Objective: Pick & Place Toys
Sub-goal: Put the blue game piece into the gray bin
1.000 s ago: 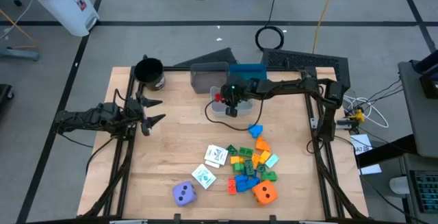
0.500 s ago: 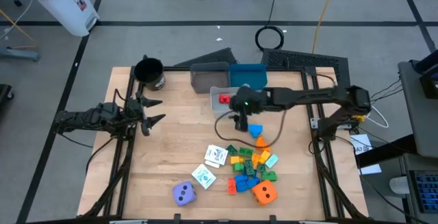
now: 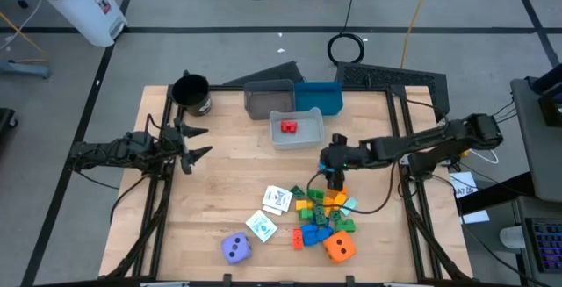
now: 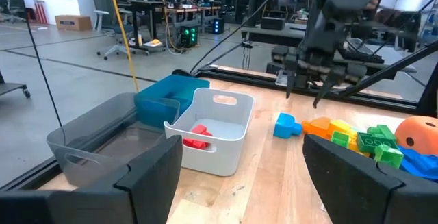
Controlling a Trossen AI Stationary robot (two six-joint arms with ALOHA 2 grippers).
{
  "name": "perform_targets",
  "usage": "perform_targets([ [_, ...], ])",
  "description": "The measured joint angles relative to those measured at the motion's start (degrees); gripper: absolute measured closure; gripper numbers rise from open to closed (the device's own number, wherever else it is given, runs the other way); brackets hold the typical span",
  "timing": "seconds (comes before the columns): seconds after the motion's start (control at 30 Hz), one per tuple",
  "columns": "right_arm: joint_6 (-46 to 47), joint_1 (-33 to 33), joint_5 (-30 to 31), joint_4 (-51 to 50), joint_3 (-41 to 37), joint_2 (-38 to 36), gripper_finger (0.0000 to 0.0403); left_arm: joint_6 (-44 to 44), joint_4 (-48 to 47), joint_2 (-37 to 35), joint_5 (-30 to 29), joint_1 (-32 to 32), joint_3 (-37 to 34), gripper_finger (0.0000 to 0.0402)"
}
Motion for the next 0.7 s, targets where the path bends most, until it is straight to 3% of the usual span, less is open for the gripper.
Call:
perform_targets([
  [0.17, 4.8, -1.9, 0.1, 1.6, -4.6, 1.3, 0.0132, 0.0, 0.0, 0.0, 0.0, 0.0, 0.0, 0.0091],
  [0.47, 5.8, -4.5, -4.6, 6.7, -5.0, 7.4, 0.0081, 0.0, 0.0, 0.0, 0.0, 0.0, 0.0, 0.0091],
  [0.7, 5.6, -6.4, -5.3, 6.2, -5.1, 12.2, 0.0085, 0.0, 0.0, 0.0, 0.0, 0.0, 0.0, 0.0091],
])
